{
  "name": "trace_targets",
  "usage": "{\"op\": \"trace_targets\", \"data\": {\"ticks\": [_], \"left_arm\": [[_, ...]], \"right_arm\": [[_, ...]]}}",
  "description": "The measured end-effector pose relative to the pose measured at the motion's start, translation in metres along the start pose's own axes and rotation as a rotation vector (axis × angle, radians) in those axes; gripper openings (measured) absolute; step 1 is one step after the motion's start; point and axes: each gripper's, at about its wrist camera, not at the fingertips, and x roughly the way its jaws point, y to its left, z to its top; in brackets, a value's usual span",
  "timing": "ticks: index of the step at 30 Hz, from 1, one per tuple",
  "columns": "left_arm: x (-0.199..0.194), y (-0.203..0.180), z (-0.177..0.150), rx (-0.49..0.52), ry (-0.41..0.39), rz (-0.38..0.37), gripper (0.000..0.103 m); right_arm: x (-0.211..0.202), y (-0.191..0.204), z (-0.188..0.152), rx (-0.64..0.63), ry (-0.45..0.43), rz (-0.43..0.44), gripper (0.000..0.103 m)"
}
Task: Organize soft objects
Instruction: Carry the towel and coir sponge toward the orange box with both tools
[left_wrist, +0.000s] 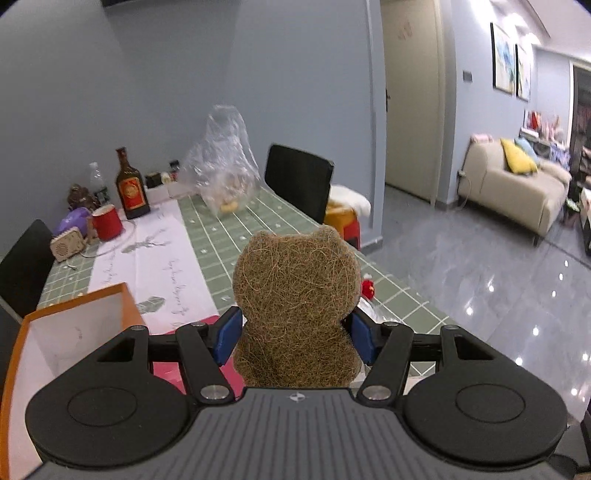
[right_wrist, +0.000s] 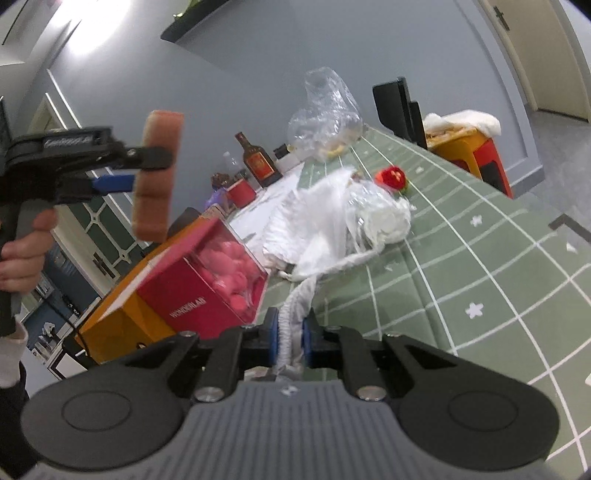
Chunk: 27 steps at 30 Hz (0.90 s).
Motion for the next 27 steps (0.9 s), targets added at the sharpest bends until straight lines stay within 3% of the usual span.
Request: {"op": "trace_targets", "data": {"ticks": [8, 16, 22, 27], "left_arm": [[-0.063, 0.047, -0.006, -0.103, -0.136, -0.01, 0.071], [-0.123, 0.096, -0.017, -0.18, -0.235, 0.054, 0.071], [-0.144, 0.135, -0.029, -0.219, -0.241, 0.168, 0.071], [-0.131, 0.173, -0.037, -0.279, -0.168, 0.249, 0.071]], "right_arm": [[-0.011, 0.05, 0.027, -0.067, -0.099, 0.023, 0.01], [-0.004, 0.128, 0.061, -0.172, -0.193, 0.162, 0.01], [0.037, 0.193, 0.073, -0.296, -0.157, 0.27, 0.01], [0.095, 0.24, 0.068, -0.386, -0.06, 0.32, 0.01]]}}
